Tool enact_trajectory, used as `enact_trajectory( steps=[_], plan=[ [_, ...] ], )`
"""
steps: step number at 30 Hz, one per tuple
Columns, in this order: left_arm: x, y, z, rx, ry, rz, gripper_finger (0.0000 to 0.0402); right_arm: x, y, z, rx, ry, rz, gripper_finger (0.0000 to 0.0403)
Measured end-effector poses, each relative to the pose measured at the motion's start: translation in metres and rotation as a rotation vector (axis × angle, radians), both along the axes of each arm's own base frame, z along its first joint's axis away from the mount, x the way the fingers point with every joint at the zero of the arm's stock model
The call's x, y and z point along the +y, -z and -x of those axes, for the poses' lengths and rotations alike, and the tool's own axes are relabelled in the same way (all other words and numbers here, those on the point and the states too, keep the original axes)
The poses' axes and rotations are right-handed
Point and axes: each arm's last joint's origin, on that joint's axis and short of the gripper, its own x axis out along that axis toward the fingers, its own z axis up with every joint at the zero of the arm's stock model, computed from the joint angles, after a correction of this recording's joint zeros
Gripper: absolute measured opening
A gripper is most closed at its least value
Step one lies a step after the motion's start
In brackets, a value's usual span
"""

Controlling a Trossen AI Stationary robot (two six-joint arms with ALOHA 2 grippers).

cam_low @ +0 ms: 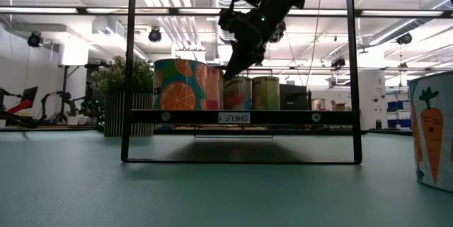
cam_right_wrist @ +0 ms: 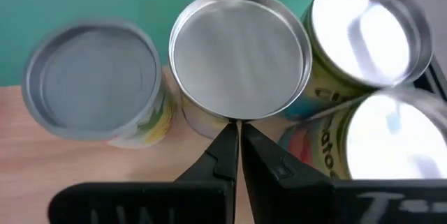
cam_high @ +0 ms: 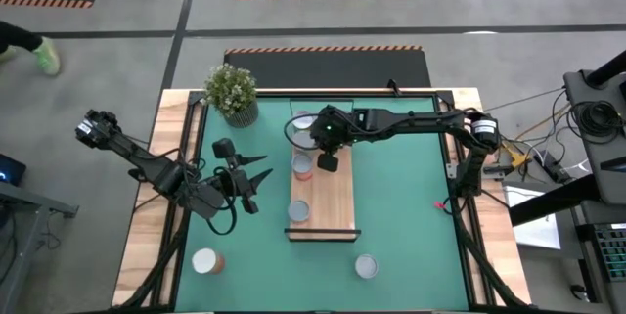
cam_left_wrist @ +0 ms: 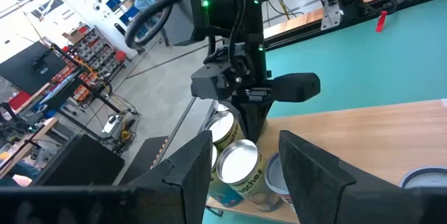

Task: Pick and place cans onto a shelf
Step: Put the canned peaches on the shelf, then put the canned pineapples on the shelf

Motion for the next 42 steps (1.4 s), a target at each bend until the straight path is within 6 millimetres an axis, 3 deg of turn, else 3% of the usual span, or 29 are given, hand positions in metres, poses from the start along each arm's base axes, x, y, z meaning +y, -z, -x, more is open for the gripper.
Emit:
enact_trajectory(
  steps=[10,16,23,29,35,42],
  plan=[
    [0.0,0.0,0.0,0.0,0.0,0.0,0.0148,0.0,-0.001,0.0,-0.001,-0.004,0.012,0.0009],
    [0.0,0.0,0.0,0.0,0.0,0.0,0.0148,0.008,-0.027,0.012,-0.061,-0.016,0.029,0.0009],
    [0.0,0.0,0.0,-0.019,-0.009,0.031,0.0148,0.047,-0.056,0.032,-0.169,-0.046,0.148,0.0008],
    [0.0,0.0,0.0,-0.059,-0.027,0.093,0.0148,0.088,-0.055,0.054,-0.367,-0.166,0.206,0.0009],
    [-0.002,0.002,0.0,-0.107,-0.004,0.254,0.0148,0.11,-0.051,0.086,-0.554,-0.272,0.285,0.0009],
    [-0.009,0.008,-0.001,-0.065,0.135,0.618,0.0148,0.112,-0.055,0.121,-0.693,-0.306,0.351,0.0009]
  ],
)
